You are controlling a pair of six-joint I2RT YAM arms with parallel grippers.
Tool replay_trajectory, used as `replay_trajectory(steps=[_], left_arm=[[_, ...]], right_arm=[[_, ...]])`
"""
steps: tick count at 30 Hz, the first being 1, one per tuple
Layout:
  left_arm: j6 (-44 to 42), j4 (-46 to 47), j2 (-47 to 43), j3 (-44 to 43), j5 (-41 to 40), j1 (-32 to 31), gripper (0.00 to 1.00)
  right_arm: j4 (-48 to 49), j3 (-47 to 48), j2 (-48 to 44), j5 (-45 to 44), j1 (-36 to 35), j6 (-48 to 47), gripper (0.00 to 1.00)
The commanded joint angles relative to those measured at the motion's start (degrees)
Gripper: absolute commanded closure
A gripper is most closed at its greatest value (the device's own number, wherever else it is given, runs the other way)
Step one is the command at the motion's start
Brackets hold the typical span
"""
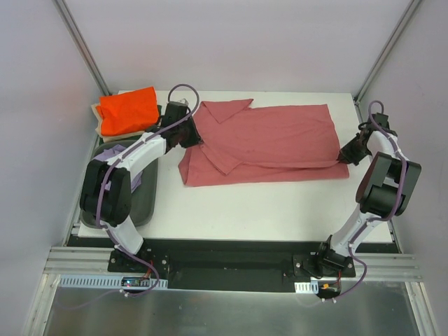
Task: Fold and stack the t-shirts
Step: Fold the flattened tshirt in 1/3 of the way
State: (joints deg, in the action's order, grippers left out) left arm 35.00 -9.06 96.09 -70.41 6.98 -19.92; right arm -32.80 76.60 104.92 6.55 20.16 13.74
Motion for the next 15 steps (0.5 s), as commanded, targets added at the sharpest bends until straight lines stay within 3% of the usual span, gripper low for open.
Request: replay_trajectory(steps=[1,7,9,10,13,15], left_arm=[[-1.8,-0.9,2.7,-4.2,-0.5,1.1,1.0],[-2.4,-1.3,6.6,-6.9,-0.4,1.6,1.0],[-2.1,-1.6,7.6,-7.5,-1.4,1.8,0.99],[-2.0,-1.8,8.2,-7.8,-2.1,2.0,0.94],[-2.1,-3.9,9.7,-10.4,-2.4,3.1,0.61],[-2.2,-4.4,9.6,-11.6,-1.3,3.5,0.28]], right_arm=[[1.8,3.8,1.5,-1.5,-0.5,1.6,0.96],[2.3,7.5,4.8,-0.6,-0.7,2.0,0.94],[1.7,9.1,5.9,-1.5,-0.7,2.2,0.84],[1.2,10.1,6.4,-2.0,-0.8,2.3,0.74],[0.7,13.2,7.7,-3.0,-0.7,1.1,0.48],[-1.2,16.0,7.6,-3.0,-0.7,-0.3,0.36]])
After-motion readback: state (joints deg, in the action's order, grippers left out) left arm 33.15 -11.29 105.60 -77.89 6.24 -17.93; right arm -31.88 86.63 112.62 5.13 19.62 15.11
